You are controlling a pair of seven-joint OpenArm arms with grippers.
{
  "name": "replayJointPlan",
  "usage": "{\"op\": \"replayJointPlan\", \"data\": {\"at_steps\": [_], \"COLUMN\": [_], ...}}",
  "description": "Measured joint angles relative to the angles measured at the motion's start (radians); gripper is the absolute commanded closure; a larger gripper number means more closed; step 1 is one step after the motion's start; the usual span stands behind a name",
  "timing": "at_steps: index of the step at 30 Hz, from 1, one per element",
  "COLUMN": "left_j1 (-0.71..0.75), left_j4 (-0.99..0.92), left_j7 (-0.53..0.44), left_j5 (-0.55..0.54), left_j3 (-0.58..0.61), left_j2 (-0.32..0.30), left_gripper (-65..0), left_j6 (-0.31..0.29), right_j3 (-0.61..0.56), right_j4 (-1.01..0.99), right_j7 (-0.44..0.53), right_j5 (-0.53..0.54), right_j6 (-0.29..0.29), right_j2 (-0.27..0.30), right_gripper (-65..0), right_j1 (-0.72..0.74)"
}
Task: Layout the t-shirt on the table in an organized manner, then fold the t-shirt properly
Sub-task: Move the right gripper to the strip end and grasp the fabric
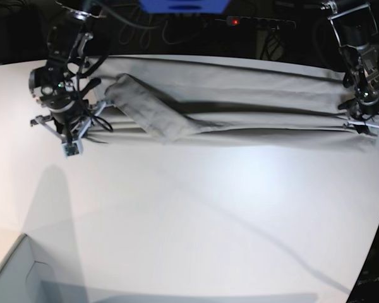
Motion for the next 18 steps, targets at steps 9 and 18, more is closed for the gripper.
{"op": "replayJointPlan", "data": {"at_steps": [9, 18], "left_j1": [-0.006, -0.011], "left_j4": [0.0, -0.001], "left_j7": [0.002, 0.011], "left_j5": [0.0, 0.003], "left_j3": [0.0, 0.0], "left_j2": [0.0, 0.002], "left_gripper": [-38.8, -38.8], "left_j6": [0.0, 0.001], "right_j3": [-0.019, -0.027], "right_j4": [0.016, 0.135], "right_j7": [-0.006, -0.018], "right_j5": [0.003, -0.013], "right_j6": [0.013, 0.013], "right_j2": [0.0, 0.003], "right_gripper": [0.0, -26.1], "right_j1": [-0.121, -0.129]}}
